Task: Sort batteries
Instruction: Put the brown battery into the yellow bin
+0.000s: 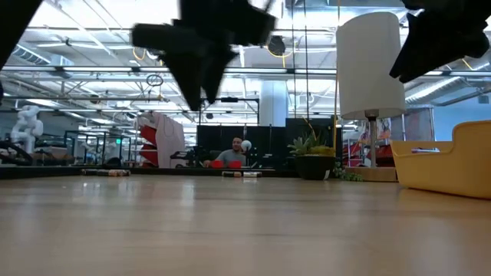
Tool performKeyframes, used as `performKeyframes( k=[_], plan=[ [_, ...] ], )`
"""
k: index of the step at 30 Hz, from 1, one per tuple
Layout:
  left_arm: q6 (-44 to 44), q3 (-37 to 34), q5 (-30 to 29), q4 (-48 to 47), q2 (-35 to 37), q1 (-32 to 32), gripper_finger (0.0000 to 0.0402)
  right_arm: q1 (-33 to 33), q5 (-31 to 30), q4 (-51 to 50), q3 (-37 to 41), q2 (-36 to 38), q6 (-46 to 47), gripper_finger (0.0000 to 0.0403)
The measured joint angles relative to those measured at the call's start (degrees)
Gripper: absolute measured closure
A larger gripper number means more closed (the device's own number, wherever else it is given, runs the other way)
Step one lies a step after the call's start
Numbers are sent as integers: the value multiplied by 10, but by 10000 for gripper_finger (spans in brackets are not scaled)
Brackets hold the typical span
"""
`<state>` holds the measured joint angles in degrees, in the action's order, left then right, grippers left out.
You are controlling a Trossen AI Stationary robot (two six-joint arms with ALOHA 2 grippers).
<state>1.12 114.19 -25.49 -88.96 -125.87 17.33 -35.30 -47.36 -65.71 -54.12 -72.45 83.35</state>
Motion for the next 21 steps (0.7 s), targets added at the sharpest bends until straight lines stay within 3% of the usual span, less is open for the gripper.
performKeyframes(
  k=[5,11,15,18,21],
  plan=[
    [18,-199,-47,59,156,-33,197,-19,15,13,0,-33,0,236],
    [143,-404,-85,133,367,-134,197,-23,33,24,0,-57,0,236],
    [210,-483,-6,202,453,-251,197,-18,35,25,0,-59,0,236],
    [207,-509,64,218,460,-343,197,-12,35,26,0,-59,0,236],
    [160,-521,70,226,443,-420,197,-6,35,28,0,-59,0,236]
  ],
)
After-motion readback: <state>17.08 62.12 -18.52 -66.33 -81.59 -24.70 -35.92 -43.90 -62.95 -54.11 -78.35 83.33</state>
